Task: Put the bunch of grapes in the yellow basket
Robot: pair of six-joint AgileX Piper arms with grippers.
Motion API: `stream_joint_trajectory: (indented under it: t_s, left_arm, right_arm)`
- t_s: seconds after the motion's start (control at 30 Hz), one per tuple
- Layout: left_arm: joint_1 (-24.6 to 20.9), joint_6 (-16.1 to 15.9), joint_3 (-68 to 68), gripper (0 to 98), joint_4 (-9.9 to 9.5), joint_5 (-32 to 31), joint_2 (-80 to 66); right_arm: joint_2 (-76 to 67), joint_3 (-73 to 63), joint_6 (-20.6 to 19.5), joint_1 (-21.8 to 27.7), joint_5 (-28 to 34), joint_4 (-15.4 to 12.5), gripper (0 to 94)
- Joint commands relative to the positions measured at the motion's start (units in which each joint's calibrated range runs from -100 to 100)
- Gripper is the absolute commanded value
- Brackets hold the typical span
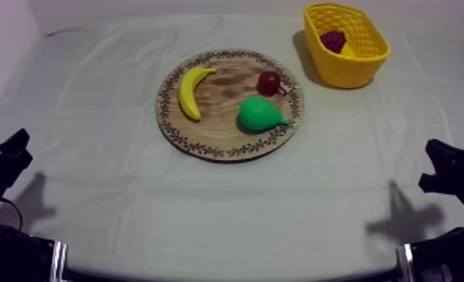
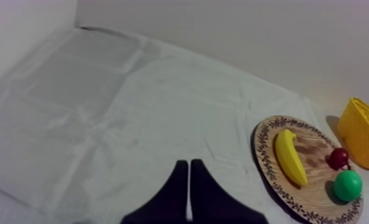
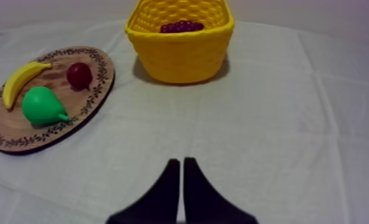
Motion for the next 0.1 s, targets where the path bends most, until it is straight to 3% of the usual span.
stream_joint_trajectory:
  t_s: [0.0,0.07]
  left_arm:
    - [0.0,0.0,0.0,0.1,0.01,0.0,0.0]
    - [0.0,0.0,0.0,0.1,0.01,0.0,0.0]
  right_arm:
    - [0.0,0.1,0.3,0.0,-0.1,0.0,0.7]
    - [0.0,0.1,0.0,0.0,-0.1,0.0,0.7]
